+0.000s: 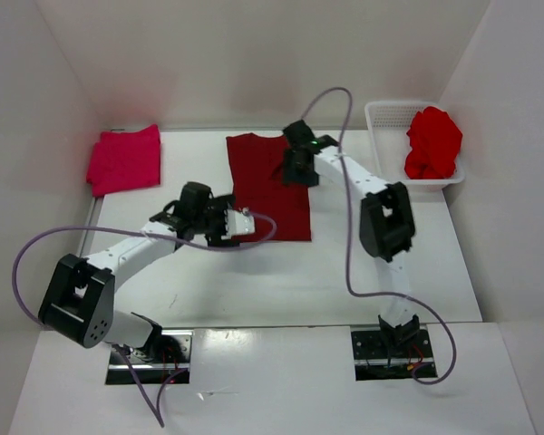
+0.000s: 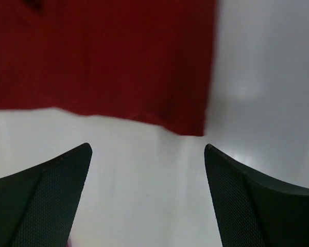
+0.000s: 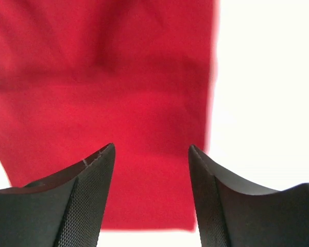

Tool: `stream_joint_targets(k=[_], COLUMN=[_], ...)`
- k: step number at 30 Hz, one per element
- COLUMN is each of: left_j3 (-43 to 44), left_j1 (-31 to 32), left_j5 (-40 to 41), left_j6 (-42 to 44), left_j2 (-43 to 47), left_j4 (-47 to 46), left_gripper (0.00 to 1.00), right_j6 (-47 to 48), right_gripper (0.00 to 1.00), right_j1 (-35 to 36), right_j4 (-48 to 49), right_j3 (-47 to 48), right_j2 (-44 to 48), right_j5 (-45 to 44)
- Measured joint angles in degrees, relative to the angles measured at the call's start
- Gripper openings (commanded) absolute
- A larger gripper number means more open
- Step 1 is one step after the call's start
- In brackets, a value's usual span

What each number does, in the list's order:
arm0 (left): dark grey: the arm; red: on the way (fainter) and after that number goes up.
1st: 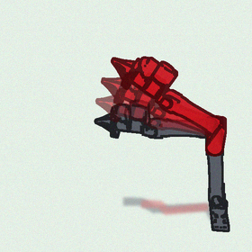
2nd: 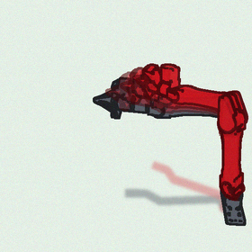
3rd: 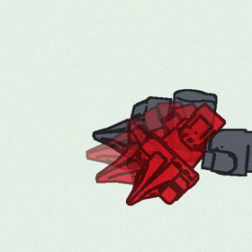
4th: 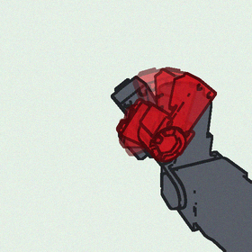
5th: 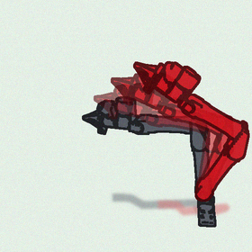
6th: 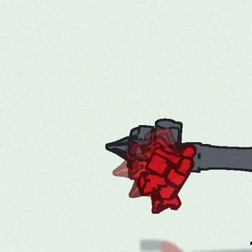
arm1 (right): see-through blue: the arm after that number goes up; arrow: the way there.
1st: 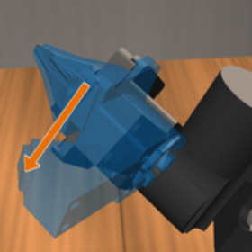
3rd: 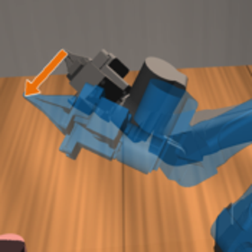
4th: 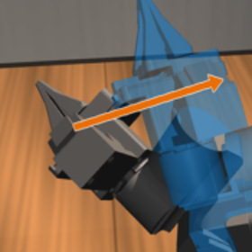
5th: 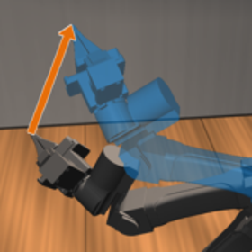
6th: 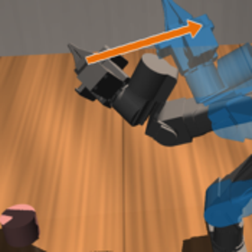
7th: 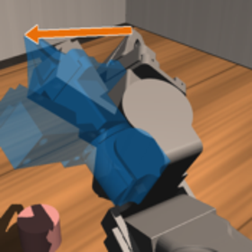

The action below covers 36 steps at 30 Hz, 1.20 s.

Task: Fold and stack the t-shirts
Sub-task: Fold the folded rectangular tshirt in 1/3 of the way, then grab one side of the 2/3 rectangular tshirt with both arms

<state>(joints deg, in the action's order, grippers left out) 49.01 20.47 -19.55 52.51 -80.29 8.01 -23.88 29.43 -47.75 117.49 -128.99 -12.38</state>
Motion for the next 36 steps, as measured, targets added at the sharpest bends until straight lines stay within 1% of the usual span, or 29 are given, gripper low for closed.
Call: stream_joint_targets(k=[2, 3, 5, 6, 8, 10, 12, 16, 19, 26, 31, 33, 34, 36], left_j3=[-2.9, -4.1, -5.3, -5.3, -5.3, -5.3, -5.3, -5.3, -5.4, -7.9, -8.7, -8.7, -8.7, -8.7], left_j1=[3.6, 5.1, 6.6, 6.8, 6.8, 6.8, 6.8, 6.8, 6.8, 6.8, 6.8, 6.8, 6.8, 6.8], left_j5=[-0.1, 0.0, -0.1, 0.0, 0.0, 0.0, 0.3, 0.9, 0.9, 0.9, 1.2, 1.2, 1.2, 1.2], left_j6=[4.7, 6.6, 9.6, 11.2, 13.8, 16.4, 18.0, 20.5, 22.8, 27.2, 28.1, 27.9, 27.8, 27.2], left_j2=[0.5, 0.5, 0.2, 0.0, -0.5, -1.0, -1.8, -3.1, -3.2, -3.5, -4.9, -5.3, -5.6, -6.3], left_j4=[0.1, 0.0, 0.1, 0.1, -0.6, -1.0, -1.7, -2.3, -0.7, 1.2, -1.1, -2.5, -3.2, -4.3], left_gripper=[0.96, 0.96, 0.93, 0.88, 0.84, 0.81, 0.81, 0.80, 0.80, 0.80, 0.80, 0.77, 0.71, 0.64], right_j6=[-1.2, -1.9, -3.1, -3.7, -4.8, -5.7, -6.6, -7.8, -8.3, -9.3, -9.7, -9.8, -9.9, -10.0], right_gripper=[0.65, 0.65, 0.65, 0.65, 0.65, 0.65, 0.65, 0.65, 0.65, 0.65, 0.65, 0.65, 0.65, 0.65], right_j1=[-3.2, -4.7, -7.5, -8.2, -8.1, -7.8, -7.5, -7.5, -7.5, -7.5, -7.3, -7.3, -7.3, -7.2], right_j4=[2.8, 3.8, 5.3, 6.2, 7.8, 10.0, 11.6, 13.5, 15.7, 17.1, 17.6, 17.7, 17.7, 17.8], right_j3=[-13.7, -19.0, -27.3, -30.4, -35.0, -39.1, -42.2, -45.4, -46.9, -48.9, -49.4, -49.6, -49.6, -49.6], right_j2=[9.0, 12.7, 18.4, 20.4, 22.9, 24.4, 24.9, 24.8, 24.8, 24.8, 24.8, 24.8, 24.8, 24.7], right_j5=[3.0, 4.0, 5.4, 6.0, 7.6, 9.6, 11.9, 15.8, 17.6, 19.0, 19.2, 19.3, 19.3, 19.4])
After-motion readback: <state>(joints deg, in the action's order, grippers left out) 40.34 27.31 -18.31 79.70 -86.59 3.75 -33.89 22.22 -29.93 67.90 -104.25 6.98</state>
